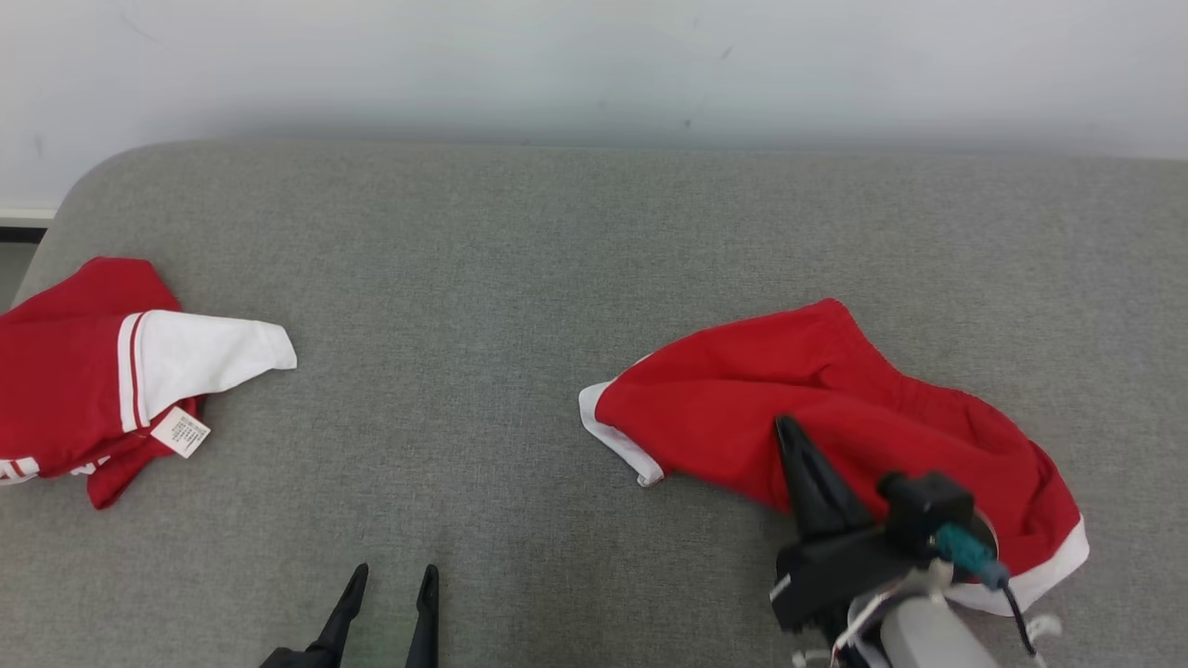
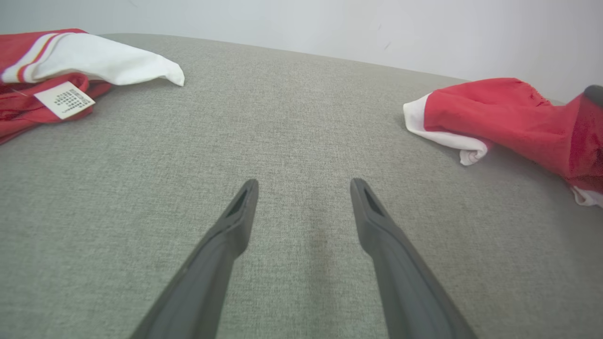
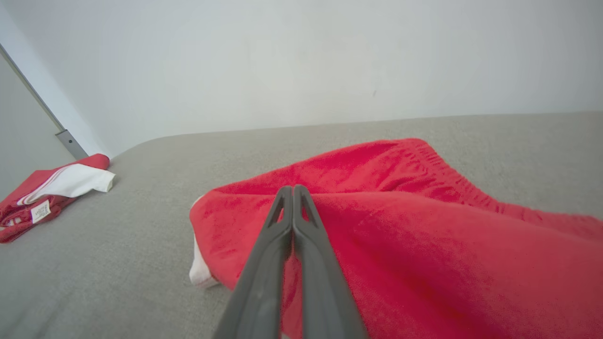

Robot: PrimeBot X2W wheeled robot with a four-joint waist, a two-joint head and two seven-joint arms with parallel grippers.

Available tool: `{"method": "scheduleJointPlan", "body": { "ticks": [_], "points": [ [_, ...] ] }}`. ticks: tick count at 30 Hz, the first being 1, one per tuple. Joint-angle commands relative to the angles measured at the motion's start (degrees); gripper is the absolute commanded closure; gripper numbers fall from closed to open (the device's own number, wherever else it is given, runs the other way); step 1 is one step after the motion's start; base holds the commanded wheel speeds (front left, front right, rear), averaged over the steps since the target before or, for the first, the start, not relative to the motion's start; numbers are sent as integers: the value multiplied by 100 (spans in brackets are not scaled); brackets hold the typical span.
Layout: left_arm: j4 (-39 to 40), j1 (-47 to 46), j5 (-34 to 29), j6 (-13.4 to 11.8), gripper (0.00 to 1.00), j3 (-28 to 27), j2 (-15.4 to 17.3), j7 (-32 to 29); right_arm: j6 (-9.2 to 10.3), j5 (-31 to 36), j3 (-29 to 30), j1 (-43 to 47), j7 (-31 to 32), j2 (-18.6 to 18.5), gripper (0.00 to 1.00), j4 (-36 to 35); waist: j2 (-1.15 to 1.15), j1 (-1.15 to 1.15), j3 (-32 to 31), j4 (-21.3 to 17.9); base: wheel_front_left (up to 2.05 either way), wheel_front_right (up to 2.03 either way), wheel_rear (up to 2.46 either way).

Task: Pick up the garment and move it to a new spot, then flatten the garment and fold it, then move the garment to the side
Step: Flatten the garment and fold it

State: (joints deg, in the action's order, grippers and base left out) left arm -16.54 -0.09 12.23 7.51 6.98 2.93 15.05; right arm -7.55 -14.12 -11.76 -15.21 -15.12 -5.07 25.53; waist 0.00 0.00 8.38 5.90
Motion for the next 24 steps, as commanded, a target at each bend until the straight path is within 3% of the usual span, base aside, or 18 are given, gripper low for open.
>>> {"method": "scheduleJointPlan", "body": {
  "ticks": [1,11,17,18,19,20,24],
  "points": [
    [-10,-69,23,-4,0,32,-7,20,13,-34,-53,-222,-4,-77,100,-109,0,0,54,52,0,0,0],
    [20,-452,100,-4,0,580,-7,20,13,127,-140,-2080,-3,-514,100,250,0,0,455,606,0,0,0],
    [33,-666,249,-11,0,1041,-4,20,13,512,278,-3027,-4,-719,100,1527,0,0,724,1172,0,0,0],
    [29,-688,287,-19,0,1082,-4,20,12,636,364,-3138,-3,-732,66,1758,0,0,743,1240,0,0,0],
    [31,-715,311,-27,0,1137,-6,20,13,759,456,-3235,-4,-772,18,1978,0,0,763,1307,0,0,0],
    [30,-727,348,-36,0,1170,-7,20,13,827,566,-3293,-2,-754,0,2182,0,0,773,1345,0,0,0],
    [56,-679,365,-94,0,1174,-7,20,13,999,873,-3240,-3,-644,0,2257,0,0,788,1339,0,0,0]
  ]
}}
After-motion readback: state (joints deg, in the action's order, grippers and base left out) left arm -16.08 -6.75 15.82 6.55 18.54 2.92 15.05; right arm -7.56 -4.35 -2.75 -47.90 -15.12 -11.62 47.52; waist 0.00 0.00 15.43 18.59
